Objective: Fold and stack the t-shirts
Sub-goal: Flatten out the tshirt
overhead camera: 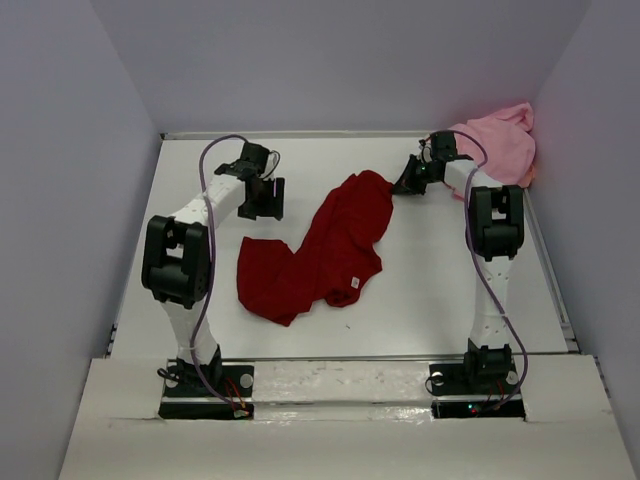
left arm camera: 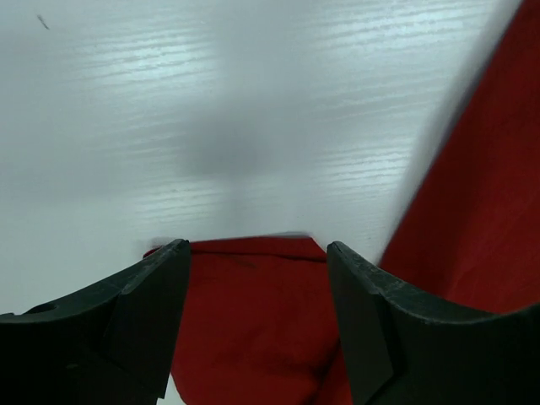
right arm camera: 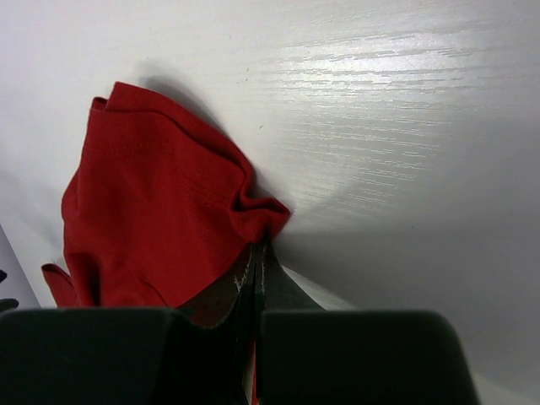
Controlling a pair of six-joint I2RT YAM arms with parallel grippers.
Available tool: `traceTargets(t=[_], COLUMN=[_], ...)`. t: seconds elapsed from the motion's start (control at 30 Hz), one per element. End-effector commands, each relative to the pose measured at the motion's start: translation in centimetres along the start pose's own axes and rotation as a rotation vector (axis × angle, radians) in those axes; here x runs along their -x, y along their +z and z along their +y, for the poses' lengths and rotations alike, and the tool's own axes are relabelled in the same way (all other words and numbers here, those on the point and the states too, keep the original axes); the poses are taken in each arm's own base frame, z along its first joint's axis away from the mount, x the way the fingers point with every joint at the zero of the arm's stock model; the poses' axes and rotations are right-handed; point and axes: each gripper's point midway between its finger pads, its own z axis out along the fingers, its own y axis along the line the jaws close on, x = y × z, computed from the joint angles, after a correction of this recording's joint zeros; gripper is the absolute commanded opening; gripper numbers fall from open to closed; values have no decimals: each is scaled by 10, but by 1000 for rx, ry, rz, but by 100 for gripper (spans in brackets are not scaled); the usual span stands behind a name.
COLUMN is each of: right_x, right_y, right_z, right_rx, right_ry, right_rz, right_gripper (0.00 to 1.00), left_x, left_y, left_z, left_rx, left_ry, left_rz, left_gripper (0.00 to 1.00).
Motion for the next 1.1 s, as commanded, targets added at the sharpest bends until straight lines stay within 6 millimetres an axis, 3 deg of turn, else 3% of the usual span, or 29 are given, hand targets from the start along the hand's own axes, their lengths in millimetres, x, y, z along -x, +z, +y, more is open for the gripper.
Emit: traceTargets(t=[0.0, 0.37, 0.73, 0.83, 0.87, 0.9, 1.07], right_x=[-5, -5, -7, -9, -8, -8, 9], right_y=[-11, -12, -13, -13, -13, -13, -32], right_z=[1, 3, 1, 0, 1, 1, 19], right_rx=[-36, -29, -37, -39, -38, -38, -36], right_ry=[-29, -32, -34, -32, -31, -28, -42], right_rz=[10, 11, 13, 17, 15, 15, -28], right_gripper=[0, 0, 0, 0, 0, 0, 0], left_x=[-31, -73, -85, -92, -93, -95, -86], left_y=[9, 29, 42, 45, 46, 47, 45], left_z=[-2, 9, 7, 4, 3, 6, 13], left_rx=[23, 37, 14, -8, -8, 6, 49], left_ry=[23, 8, 17, 15, 15, 12, 12], left_rz=[99, 210, 263, 293, 296, 300, 279], left_gripper=[75, 73, 70, 44, 15, 3, 0])
